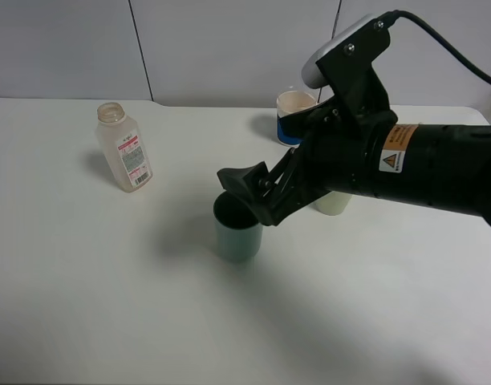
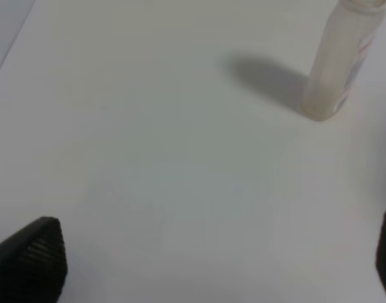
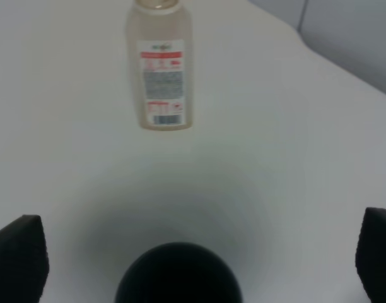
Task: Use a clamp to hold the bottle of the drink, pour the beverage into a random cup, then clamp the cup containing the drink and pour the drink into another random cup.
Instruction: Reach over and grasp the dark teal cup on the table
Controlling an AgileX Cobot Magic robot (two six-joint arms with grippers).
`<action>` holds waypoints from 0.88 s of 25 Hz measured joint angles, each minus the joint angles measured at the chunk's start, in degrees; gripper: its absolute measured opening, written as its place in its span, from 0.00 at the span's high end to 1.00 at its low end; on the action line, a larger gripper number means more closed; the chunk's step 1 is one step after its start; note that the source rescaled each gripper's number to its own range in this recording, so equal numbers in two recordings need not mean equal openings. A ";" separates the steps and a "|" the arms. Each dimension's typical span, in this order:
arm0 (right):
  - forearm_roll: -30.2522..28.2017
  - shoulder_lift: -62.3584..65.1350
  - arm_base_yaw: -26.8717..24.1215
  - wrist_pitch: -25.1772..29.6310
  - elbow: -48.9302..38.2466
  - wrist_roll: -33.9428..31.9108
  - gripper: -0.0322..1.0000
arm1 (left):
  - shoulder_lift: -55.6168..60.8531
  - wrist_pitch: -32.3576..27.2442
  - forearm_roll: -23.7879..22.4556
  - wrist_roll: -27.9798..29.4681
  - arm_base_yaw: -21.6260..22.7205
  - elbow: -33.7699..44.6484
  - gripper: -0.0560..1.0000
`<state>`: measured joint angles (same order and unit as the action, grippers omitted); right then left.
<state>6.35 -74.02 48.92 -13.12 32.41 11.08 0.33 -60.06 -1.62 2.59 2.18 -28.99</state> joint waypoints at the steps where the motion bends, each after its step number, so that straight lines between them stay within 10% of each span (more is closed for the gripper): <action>1: 0.00 -0.29 0.26 0.00 0.00 -0.13 0.04 | 0.00 0.00 0.00 0.00 0.00 0.00 0.00; 22: 0.25 -17.33 0.49 -0.04 0.05 -4.73 0.01 | 0.00 0.00 0.00 0.00 0.00 0.00 0.00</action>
<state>6.60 -91.36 49.41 -13.16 32.46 6.35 0.33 -60.06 -1.62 2.59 2.18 -28.99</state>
